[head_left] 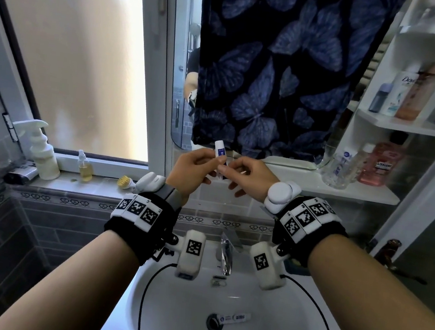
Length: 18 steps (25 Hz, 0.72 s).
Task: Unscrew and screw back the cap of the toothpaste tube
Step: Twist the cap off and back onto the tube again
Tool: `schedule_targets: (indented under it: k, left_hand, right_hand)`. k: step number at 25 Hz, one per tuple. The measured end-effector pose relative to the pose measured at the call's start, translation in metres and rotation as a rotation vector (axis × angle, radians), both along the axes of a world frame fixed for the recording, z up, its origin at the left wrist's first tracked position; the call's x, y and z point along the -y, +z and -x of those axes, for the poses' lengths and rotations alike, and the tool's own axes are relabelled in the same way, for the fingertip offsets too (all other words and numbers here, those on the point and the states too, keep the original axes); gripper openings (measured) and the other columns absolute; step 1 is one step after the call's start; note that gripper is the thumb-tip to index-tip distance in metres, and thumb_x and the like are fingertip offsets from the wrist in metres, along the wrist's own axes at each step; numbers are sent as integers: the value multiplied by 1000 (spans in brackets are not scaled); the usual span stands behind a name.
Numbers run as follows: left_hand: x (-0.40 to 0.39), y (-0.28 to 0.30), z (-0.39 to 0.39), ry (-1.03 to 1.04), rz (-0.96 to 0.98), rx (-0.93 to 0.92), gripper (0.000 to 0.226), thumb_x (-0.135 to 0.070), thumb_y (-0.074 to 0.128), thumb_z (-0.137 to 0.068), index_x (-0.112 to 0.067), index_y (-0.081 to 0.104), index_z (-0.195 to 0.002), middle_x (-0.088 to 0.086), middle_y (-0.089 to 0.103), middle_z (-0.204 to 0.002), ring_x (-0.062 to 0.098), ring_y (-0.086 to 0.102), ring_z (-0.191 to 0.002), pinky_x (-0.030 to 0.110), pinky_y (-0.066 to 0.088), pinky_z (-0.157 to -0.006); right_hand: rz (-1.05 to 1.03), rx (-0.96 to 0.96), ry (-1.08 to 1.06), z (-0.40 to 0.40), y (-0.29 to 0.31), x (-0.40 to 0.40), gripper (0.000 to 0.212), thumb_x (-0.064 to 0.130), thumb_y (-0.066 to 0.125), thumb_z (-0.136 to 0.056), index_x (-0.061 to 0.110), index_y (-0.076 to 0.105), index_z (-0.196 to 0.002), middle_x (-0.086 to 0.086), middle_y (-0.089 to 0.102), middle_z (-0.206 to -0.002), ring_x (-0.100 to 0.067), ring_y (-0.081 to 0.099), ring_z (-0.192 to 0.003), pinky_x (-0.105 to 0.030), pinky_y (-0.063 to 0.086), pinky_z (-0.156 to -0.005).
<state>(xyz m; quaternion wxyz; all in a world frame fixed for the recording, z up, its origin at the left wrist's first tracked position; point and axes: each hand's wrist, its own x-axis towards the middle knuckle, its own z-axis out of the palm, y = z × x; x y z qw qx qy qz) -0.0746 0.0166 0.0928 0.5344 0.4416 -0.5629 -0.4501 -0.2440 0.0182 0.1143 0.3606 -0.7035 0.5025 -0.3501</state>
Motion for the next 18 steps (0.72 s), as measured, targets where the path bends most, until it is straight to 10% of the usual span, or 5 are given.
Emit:
schedule_targets:
  k: [6, 18]
  left_hand:
    - [27, 18, 40, -84, -17, -44, 27, -32, 76, -83, -7, 73, -93, 15, 73, -89, 21, 68, -81, 31, 53, -69]
    - [48, 14, 99, 126, -14, -335, 28, -18, 66, -92, 8, 66, -103, 20, 73, -95, 19, 69, -72, 28, 61, -69]
  right_hand:
    - [8, 95, -6, 52, 16, 24, 36, 29, 84, -74, 4, 65, -92, -7, 75, -73, -20, 72, -65, -36, 61, -59]
    - [-175, 512, 39, 100, 14, 56, 27, -14, 58, -86, -2, 65, -109, -19, 73, -101, -26, 75, -83, -31, 62, -76]
